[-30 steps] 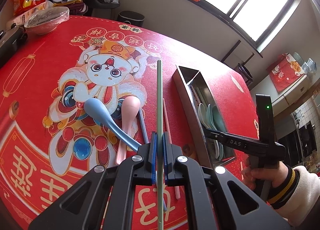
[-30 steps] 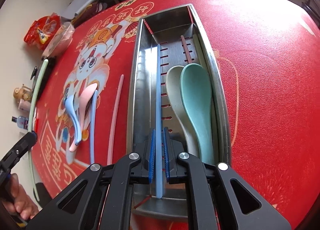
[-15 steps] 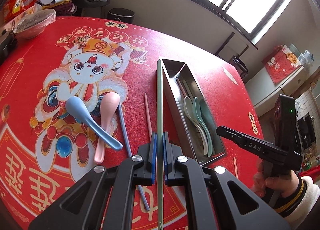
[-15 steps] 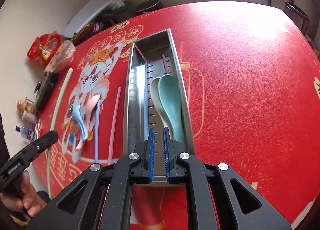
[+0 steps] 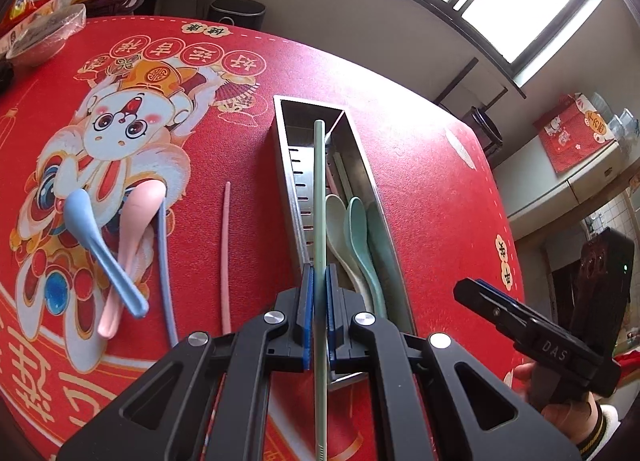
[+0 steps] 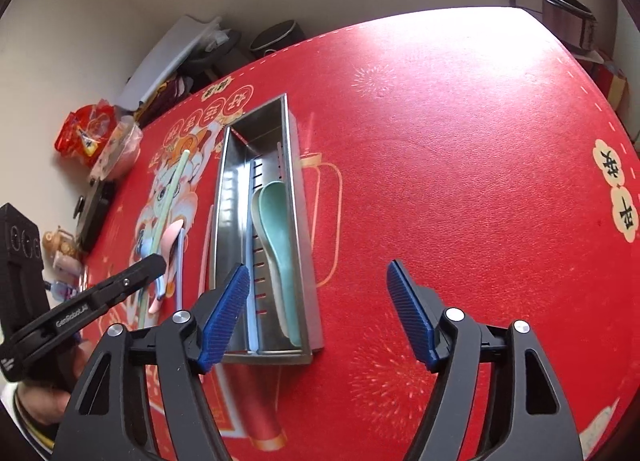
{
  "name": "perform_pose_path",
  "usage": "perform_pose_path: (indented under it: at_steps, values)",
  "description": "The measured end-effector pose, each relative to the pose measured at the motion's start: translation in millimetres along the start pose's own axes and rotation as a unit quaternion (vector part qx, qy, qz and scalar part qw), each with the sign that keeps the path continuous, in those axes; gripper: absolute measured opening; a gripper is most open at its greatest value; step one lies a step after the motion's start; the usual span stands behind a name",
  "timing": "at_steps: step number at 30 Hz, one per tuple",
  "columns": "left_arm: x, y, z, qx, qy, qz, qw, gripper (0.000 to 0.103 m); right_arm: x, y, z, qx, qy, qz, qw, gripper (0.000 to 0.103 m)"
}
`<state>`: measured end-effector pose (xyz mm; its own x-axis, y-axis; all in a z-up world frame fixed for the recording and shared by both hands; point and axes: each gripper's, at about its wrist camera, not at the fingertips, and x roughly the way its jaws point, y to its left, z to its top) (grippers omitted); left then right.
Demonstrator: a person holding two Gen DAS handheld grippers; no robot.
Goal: Organize utensils
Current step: 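Lower the pale green chopstick into the steel tray, open left gripper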
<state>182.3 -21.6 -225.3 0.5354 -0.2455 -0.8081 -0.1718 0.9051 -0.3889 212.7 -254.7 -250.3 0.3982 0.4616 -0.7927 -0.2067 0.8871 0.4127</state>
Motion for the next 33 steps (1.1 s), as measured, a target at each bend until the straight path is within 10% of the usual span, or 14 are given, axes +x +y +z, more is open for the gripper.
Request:
perform_pose_path:
  at_steps: [5,33]
  values:
    - [24,-12,10,-0.028,-0.005,0.006,0.9996,0.005,-8,-18,4,-0.01,0.001,-0.014,1.0,0.085]
    - [59,-17,24,-0.054,-0.011,0.04,0.9977,0.006,-27,-54,11,0.014,-0.006,-0.011,1.0,0.085]
